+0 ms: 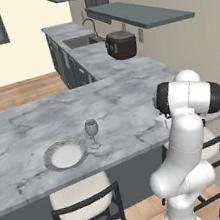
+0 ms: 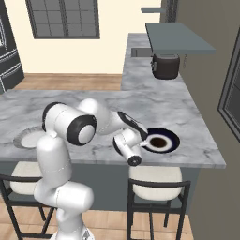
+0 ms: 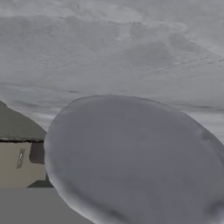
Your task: Retrieve the wine glasses from the counter and place one next to each plate.
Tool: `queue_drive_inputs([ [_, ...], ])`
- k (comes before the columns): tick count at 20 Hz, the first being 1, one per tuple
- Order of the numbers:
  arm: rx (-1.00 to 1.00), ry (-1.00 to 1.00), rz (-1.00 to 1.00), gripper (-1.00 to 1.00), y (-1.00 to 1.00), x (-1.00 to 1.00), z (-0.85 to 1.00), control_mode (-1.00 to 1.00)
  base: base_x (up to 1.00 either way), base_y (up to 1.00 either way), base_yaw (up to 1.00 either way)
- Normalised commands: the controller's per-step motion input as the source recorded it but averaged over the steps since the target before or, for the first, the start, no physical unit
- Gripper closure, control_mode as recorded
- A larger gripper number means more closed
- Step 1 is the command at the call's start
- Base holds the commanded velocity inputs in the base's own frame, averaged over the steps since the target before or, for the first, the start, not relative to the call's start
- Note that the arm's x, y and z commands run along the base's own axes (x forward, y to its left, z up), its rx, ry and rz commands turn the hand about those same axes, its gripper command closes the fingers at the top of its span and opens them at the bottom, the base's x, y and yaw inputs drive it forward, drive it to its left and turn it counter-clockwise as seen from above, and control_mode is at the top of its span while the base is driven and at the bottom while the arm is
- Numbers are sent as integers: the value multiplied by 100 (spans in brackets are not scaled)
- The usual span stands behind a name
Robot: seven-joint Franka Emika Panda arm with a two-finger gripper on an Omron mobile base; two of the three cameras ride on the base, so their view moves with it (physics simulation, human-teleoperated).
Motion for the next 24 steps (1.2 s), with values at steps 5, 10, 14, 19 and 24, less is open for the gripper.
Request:
queue_drive_inputs([
  [5,0,0,0,100,-10,14,-36,-100,0,0,0],
  [10,-2,0,0,100,-9,-6,-49,-100,0,0,0],
  [14,-1,0,0,100,-8,-9,-49,-100,0,0,0],
  [19,-3,0,0,100,-8,-33,-52,-100,0,0,0],
  [24,-2,-3,4,100,-4,-93,-41,-100,0,0,0],
])
